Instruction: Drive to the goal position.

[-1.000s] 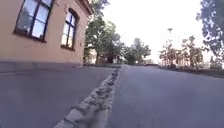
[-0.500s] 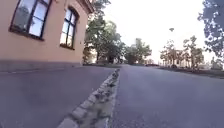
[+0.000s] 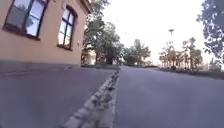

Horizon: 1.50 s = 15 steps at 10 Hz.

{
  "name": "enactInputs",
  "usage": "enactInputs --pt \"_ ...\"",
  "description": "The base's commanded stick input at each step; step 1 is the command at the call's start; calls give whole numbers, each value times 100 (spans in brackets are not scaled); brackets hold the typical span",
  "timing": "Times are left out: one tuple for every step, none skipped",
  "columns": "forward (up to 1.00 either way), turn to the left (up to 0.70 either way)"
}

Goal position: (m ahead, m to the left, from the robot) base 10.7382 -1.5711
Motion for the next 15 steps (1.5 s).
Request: enactInputs --pt "50 -8" --pt "50 -32" --pt "50 -49" --pt "50 -50" --pt "50 -50" --pt "50 -50" --pt "50 -50" --pt "50 -50" --pt "50 -50" --pt "50 -14" --pt "50 0" --pt "50 0" --pt "50 0" --pt "50 0" --pt "50 0"
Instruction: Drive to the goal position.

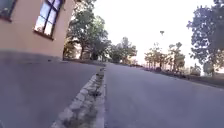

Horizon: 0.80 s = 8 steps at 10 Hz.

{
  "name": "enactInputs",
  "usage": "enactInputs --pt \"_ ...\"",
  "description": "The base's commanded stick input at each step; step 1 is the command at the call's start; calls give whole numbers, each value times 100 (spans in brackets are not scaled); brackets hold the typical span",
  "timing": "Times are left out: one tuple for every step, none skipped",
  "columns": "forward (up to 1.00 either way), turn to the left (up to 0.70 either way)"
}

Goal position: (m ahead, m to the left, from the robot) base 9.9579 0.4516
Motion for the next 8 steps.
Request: enactInputs --pt "50 -35" --pt "50 -50" --pt "50 -50" --pt "50 -50" --pt "50 -24" --pt "50 0" --pt "50 0" --pt "50 0"
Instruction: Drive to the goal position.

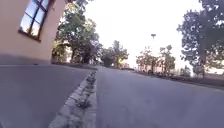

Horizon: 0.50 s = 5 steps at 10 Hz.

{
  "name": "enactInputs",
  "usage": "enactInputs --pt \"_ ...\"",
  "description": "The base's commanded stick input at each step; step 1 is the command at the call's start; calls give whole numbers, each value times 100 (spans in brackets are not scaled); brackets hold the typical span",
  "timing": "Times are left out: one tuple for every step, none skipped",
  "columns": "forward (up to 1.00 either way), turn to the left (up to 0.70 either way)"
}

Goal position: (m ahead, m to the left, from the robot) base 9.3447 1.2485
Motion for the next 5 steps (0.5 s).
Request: enactInputs --pt "50 0" --pt "50 0" --pt "50 -2" --pt "50 -50" --pt "50 -50"
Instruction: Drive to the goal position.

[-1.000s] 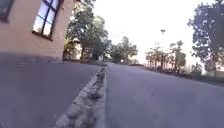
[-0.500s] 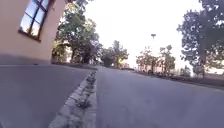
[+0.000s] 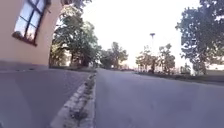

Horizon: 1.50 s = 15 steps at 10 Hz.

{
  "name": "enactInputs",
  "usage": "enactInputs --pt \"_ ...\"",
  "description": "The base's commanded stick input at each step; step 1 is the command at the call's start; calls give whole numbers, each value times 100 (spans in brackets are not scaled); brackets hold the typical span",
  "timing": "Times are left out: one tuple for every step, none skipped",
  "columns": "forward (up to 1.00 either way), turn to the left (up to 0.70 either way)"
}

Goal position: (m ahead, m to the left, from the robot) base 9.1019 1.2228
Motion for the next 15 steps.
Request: enactInputs --pt "50 -50" --pt "50 -50" --pt "50 -50" --pt "50 -41" --pt "50 0" --pt "50 0" --pt "50 0" --pt "50 0" --pt "50 0" --pt "50 0" --pt "50 0" --pt "50 0" --pt "50 0" --pt "50 0" --pt "50 0"
